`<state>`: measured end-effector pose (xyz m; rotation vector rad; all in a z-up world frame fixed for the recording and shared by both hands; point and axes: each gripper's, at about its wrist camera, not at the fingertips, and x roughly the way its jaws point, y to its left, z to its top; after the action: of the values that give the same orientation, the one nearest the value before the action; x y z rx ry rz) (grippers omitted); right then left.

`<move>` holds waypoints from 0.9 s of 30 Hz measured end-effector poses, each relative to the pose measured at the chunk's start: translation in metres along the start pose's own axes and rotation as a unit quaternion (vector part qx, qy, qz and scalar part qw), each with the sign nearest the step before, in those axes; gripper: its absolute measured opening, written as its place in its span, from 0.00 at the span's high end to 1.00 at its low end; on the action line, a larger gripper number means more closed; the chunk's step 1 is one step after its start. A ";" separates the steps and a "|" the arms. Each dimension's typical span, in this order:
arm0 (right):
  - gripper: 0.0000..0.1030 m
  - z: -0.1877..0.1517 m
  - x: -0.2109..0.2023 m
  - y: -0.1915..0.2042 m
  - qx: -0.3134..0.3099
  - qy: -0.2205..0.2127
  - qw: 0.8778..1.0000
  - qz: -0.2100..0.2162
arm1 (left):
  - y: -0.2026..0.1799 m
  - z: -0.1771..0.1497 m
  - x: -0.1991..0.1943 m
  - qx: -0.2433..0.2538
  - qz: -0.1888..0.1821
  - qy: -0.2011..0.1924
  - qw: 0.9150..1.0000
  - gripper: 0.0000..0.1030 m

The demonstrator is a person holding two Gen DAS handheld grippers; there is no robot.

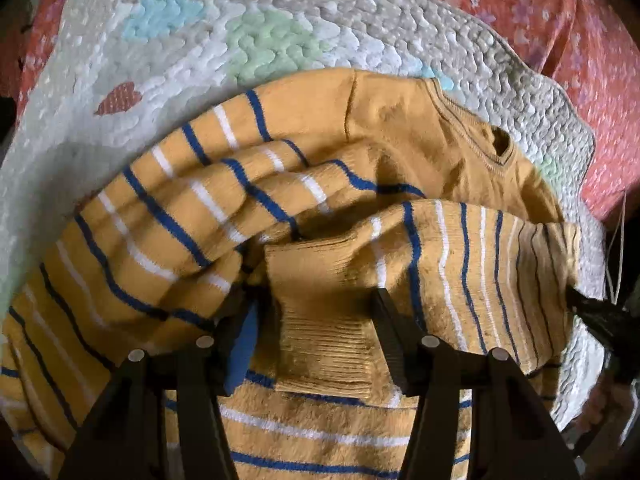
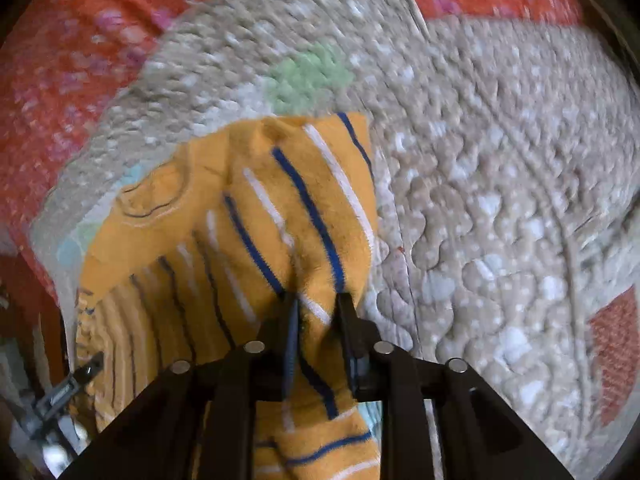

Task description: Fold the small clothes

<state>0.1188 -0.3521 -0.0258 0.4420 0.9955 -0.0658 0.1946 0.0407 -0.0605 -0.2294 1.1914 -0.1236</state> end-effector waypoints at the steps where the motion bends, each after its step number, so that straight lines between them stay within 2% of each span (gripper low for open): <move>1: 0.59 -0.006 -0.007 -0.002 -0.006 -0.004 1.000 -0.005 | 0.000 -0.002 -0.004 0.000 0.000 0.000 1.000 0.47; 5: 0.59 -0.050 -0.033 -0.025 -0.008 0.005 1.000 0.010 | 0.011 -0.020 -0.036 -0.033 -0.035 -0.017 0.999 0.47; 9: 0.59 -0.093 -0.015 -0.033 -0.002 0.043 0.999 0.013 | 0.021 -0.056 -0.073 -0.055 -0.064 -0.034 0.996 0.47; 11: 0.59 -0.106 -0.016 -0.030 0.002 0.023 1.000 0.019 | 0.023 -0.076 -0.086 -0.063 -0.065 -0.037 0.995 0.47; 12: 0.63 -0.110 -0.014 -0.028 0.008 0.032 0.999 0.034 | 0.026 -0.087 -0.091 -0.067 -0.066 -0.038 0.995 0.47; 13: 0.75 -0.113 -0.011 -0.027 0.019 0.045 0.997 0.057 | 0.026 -0.093 -0.095 -0.070 -0.064 -0.038 0.995 0.47; 14: 0.93 -0.116 -0.010 -0.028 0.030 0.056 0.995 0.074 | 0.030 -0.101 -0.098 -0.074 -0.061 -0.037 0.995 0.47; 16: 0.93 -0.118 -0.017 -0.030 0.030 0.042 0.997 0.054 | 0.034 -0.113 -0.102 -0.084 -0.055 -0.040 0.994 0.47; 20: 0.94 -0.120 -0.046 -0.058 0.063 0.007 0.998 -0.020 | 0.063 -0.126 -0.117 -0.112 -0.023 -0.064 0.991 0.47; 23: 0.94 -0.121 -0.054 -0.062 0.074 0.008 0.997 -0.031 | 0.088 -0.124 -0.120 -0.139 -0.012 -0.073 0.987 0.47; 27: 0.94 -0.124 -0.086 -0.052 0.059 -0.019 0.998 -0.012 | 0.118 -0.112 -0.127 -0.161 0.008 -0.099 0.982 0.47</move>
<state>-0.0406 -0.3633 -0.0293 0.5347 0.9633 -0.1555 0.0403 0.1704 -0.0132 -0.5045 1.0092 0.1065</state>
